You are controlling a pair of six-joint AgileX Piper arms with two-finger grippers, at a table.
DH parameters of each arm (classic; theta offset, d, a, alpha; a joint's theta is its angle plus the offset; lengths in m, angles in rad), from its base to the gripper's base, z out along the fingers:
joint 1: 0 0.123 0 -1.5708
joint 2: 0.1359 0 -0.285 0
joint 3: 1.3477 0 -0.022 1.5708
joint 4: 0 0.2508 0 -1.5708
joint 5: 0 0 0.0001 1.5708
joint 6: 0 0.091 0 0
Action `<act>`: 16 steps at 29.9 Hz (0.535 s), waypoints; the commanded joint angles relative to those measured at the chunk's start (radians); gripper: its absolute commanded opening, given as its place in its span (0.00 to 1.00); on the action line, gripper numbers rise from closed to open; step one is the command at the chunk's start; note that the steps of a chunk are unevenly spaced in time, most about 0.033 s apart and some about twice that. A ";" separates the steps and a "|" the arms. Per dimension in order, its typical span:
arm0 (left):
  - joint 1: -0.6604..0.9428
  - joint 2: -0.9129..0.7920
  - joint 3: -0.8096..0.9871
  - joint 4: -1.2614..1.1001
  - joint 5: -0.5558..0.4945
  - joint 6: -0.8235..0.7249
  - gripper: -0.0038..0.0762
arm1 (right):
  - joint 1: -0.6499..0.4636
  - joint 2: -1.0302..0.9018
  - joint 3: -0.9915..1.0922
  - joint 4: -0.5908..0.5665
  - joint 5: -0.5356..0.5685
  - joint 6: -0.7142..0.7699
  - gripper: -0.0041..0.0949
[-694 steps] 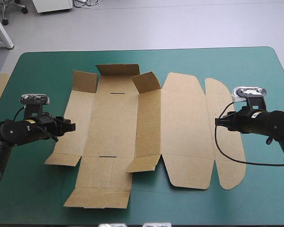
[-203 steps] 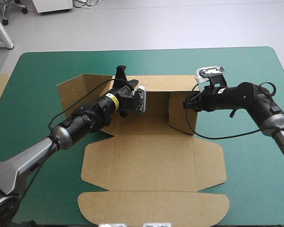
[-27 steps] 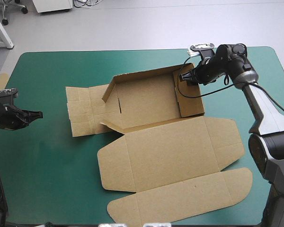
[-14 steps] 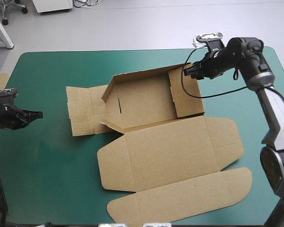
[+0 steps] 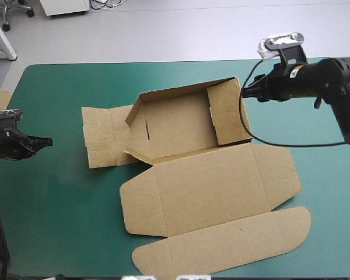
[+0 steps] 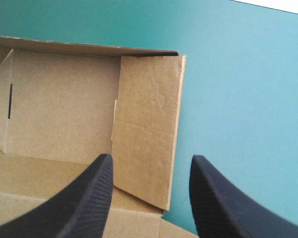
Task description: Fold the box
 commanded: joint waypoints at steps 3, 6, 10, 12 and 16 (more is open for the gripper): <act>0.002 -0.033 -0.033 -0.010 -0.034 -0.001 0.04 | -0.002 -0.161 0.255 0.030 -0.166 -0.016 0.51; 0.002 -0.033 -0.033 -0.010 -0.038 -0.001 0.04 | -0.002 -0.170 0.373 0.133 -0.214 -0.148 0.58; 0.002 -0.033 -0.033 -0.010 -0.037 -0.001 0.04 | -0.002 -0.131 0.441 0.233 -0.299 -0.216 0.74; 0.002 -0.033 -0.033 -0.010 -0.035 -0.001 0.04 | -0.002 -0.100 0.443 0.218 -0.340 -0.216 0.76; 0.002 -0.033 -0.033 -0.012 -0.035 -0.001 0.04 | -0.002 -0.034 0.438 0.215 -0.402 -0.219 0.76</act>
